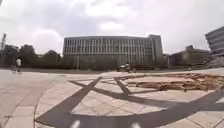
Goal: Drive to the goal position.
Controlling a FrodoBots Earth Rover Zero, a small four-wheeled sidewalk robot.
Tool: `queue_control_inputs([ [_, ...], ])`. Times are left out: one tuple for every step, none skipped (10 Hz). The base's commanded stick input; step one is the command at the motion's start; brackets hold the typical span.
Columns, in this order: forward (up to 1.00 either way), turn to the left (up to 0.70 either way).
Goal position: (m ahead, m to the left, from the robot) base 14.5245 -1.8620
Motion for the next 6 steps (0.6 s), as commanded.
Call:
queue_control_inputs([
  [0.70, 0.00],
  [0.70, 0.00],
  [0.70, 0.02],
  [0.70, 0.03],
  [0.70, 0.03],
  [0.70, 0.03],
])
